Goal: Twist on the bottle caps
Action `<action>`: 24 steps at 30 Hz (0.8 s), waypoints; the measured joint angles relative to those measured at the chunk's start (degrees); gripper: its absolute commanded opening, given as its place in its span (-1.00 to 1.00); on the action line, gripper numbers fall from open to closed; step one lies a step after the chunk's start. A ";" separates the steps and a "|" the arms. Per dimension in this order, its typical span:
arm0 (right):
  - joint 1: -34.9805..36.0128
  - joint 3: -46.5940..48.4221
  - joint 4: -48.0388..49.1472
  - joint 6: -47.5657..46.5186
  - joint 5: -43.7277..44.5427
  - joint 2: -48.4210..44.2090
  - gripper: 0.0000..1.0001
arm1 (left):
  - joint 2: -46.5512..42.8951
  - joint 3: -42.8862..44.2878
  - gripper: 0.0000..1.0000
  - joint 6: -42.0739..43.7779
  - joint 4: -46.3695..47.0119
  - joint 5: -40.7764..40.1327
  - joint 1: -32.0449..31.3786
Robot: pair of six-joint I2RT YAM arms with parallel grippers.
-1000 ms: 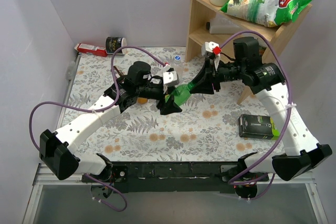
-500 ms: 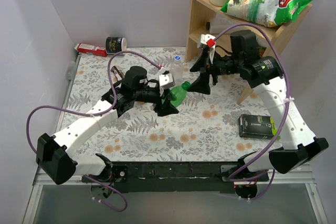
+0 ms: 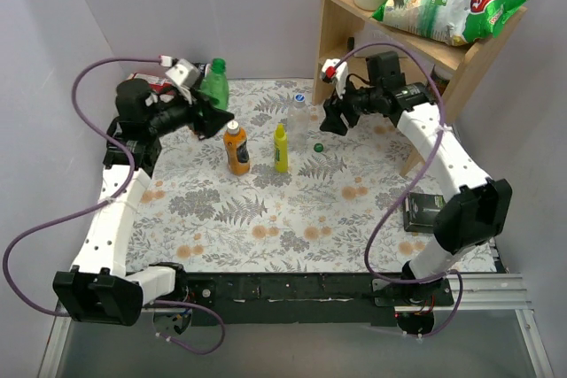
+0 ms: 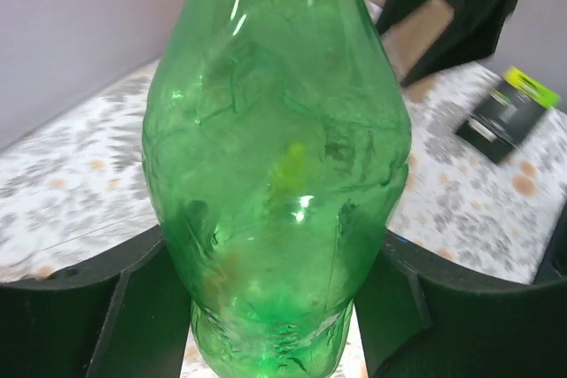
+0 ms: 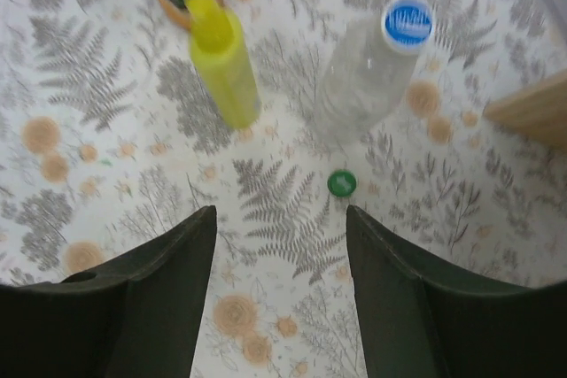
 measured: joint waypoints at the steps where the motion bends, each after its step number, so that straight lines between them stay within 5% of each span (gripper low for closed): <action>1: -0.61 -2.23 1.75 -0.55 0.74 1.36 0.36 | -0.07 0.57 -1.00 -0.46 0.22 0.11 2.54; 8: -2.32 -20.09 15.45 -5.60 4.96 2.64 0.39 | -3.13 1.55 -1.00 -1.77 0.22 -1.49 16.68; 24: -2.49 -19.39 28.65 -6.23 5.84 18.25 0.32 | -5.51 2.21 -1.00 -1.84 -4.79 -1.36 23.58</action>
